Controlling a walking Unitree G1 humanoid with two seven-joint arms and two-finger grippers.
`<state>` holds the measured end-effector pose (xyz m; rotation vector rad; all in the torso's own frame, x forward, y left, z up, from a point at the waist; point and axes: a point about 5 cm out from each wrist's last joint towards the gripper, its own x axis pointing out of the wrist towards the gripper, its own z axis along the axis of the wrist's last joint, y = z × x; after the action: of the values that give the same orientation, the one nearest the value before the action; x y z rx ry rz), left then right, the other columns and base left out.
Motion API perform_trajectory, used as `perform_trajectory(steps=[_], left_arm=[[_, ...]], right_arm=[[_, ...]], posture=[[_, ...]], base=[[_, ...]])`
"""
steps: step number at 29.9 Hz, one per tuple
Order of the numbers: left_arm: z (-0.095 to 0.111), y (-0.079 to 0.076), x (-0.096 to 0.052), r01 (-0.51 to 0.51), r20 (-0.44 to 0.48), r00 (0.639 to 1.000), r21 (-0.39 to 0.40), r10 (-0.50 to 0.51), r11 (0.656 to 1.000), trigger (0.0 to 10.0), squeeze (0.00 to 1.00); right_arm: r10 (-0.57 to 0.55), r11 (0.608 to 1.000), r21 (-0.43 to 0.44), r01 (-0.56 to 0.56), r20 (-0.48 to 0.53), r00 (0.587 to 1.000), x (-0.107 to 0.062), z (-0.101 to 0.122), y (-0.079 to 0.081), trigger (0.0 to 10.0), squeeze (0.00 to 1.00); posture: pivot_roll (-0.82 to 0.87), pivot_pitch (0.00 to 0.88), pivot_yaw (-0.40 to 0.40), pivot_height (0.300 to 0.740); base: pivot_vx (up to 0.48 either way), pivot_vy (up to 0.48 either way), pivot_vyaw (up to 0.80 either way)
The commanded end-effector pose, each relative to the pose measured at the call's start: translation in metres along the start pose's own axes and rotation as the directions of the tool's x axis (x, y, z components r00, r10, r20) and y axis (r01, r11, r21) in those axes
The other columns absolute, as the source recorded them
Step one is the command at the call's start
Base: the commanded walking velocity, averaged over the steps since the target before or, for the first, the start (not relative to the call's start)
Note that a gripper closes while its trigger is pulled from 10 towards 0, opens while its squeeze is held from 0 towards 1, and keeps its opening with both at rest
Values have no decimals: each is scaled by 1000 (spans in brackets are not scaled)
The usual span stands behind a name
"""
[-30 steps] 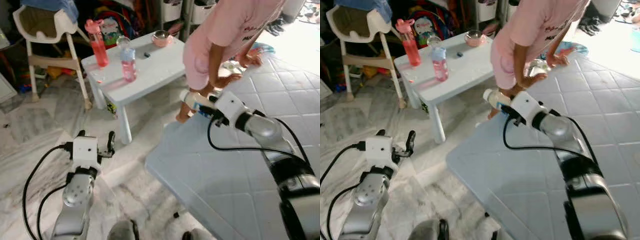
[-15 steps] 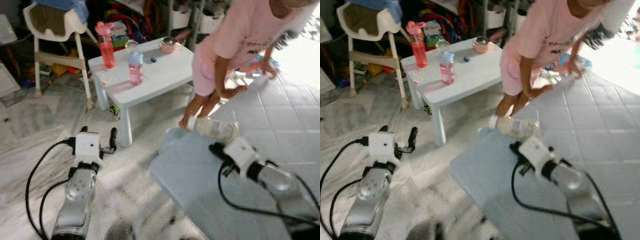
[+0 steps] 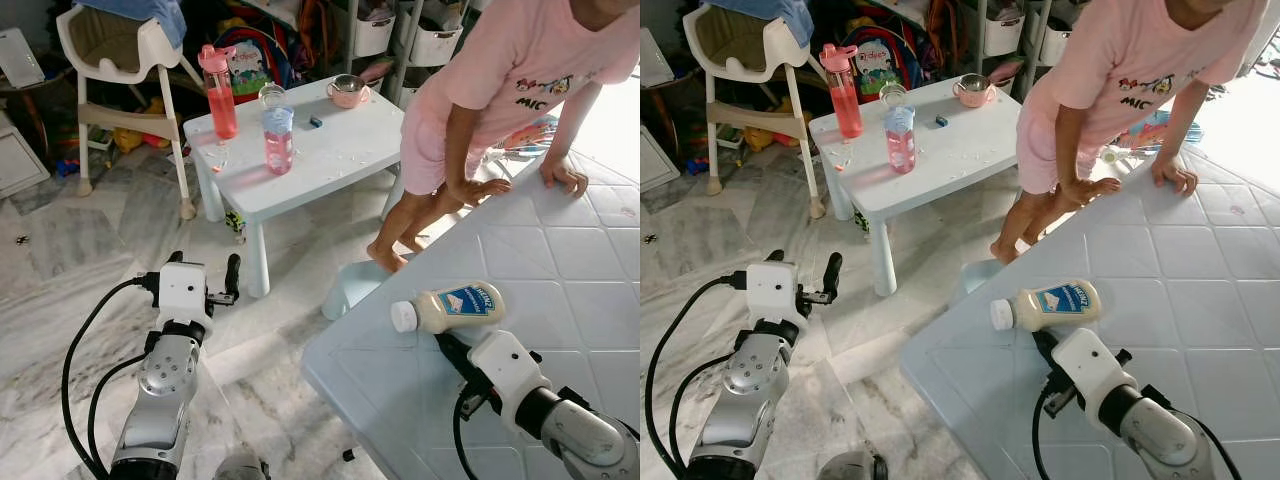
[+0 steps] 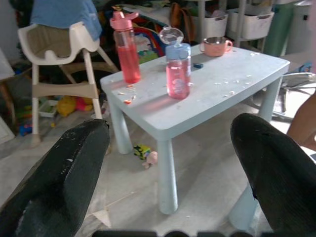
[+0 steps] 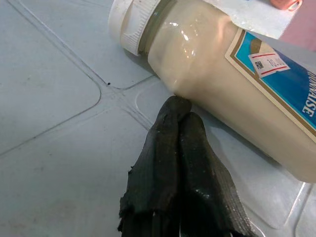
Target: Restocking fridge
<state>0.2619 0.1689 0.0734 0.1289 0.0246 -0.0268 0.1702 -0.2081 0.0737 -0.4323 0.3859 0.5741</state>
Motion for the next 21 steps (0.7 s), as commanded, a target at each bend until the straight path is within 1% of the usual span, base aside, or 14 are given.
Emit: perform_trajectory(steps=[1, 2, 4, 5, 6, 9, 10, 11, 13, 14, 17, 18, 19, 21], left_arm=[[-1, -2, 1, 13, -2, 1000, 6, -13, 1000, 10000, 0], [-1, -2, 1, 13, -2, 1000, 7, -13, 1000, 10000, 0], [-1, -2, 2, 14, -2, 1000, 7, -14, 1000, 10000, 0], [-2, -1, 3, 15, -2, 1000, 8, -15, 1000, 10000, 0], [-2, -1, 3, 15, -2, 1000, 8, -15, 1000, 10000, 0], [-1, -1, 5, 14, 0, 1000, 6, -14, 1000, 10000, 0], [-1, -3, 6, 16, 2, 1000, 3, -16, 1000, 10000, 0], [-1, -3, 6, 17, 2, 1000, 3, -17, 1000, 10000, 0], [-1, -3, 6, 17, 2, 1000, 3, -17, 1000, 10000, 0], [-2, -4, 7, 20, 2, 1000, 3, -20, 1000, 10000, 0], [-2, -4, 7, 22, 1, 1000, 3, -22, 1000, 10000, 0], [-2, -4, 8, 23, 1, 1000, 2, -23, 1000, 10000, 0], [-2, -4, 8, 23, 1, 1000, 2, -23, 1000, 10000, 0], [-2, -5, 8, 25, 1, 1000, 2, -25, 1000, 10000, 0]], right_arm=[[183, 978, 160, -137, -326, 928, -9, -73, 43, 0, 0], [175, 980, 144, -135, -311, 934, -6, -70, 41, 275, 0], [169, 982, 134, -134, -301, 938, -4, -69, 40, 275, 0], [98, 993, 85, -81, -217, 971, 10, -52, 30, 10000, 1000], [98, 993, 85, -81, -217, 971, 10, -52, 30, 10000, 1000], [33, 998, 57, -26, -130, 991, 25, -35, 20, 10000, 1000], [10, 998, 63, -8, -25, 1000, 36, -16, 15, 10000, 1000], [5, 998, 64, -6, 13, 1000, 40, -9, 13, 10000, 1000], [5, 998, 64, -6, 13, 1000, 40, -9, 13, 10000, 1000], [0, 998, 62, -5, 69, 998, 45, 0, 11, 10000, 1000], [2, 997, 71, -13, 142, 990, 52, 12, 6, 10000, 1000], [22, 996, 78, -38, 205, 979, 55, 21, 4, 10000, 1000], [22, 996, 78, -38, 205, 979, 55, 21, 4, 10000, 1000], [45, 994, 89, -71, 262, 964, 57, 29, 6, 10000, 1000]], posture=[[-32, 66, 48, 740], [-35, 64, 48, 740], [-35, 64, 48, 740], [-35, 57, 47, 740], [-35, 57, 47, 740], [-34, 51, 47, 740], [-32, 44, 45, 740], [-32, 43, 44, 740], [-32, 43, 44, 740], [-31, 38, 43, 740], [-31, 37, 43, 740], [-31, 35, 42, 740], [-31, 35, 42, 740], [-30, 35, 41, 740]], base=[[0, 0, 0], [0, 0, 0], [0, 0, 0], [0, 0, 0], [0, 0, 0], [0, 0, 0], [0, 0, 0], [0, 0, 0], [0, 0, 0], [0, 0, 0], [0, 0, 0], [0, 0, 0], [0, 0, 0], [0, 0, 0]])
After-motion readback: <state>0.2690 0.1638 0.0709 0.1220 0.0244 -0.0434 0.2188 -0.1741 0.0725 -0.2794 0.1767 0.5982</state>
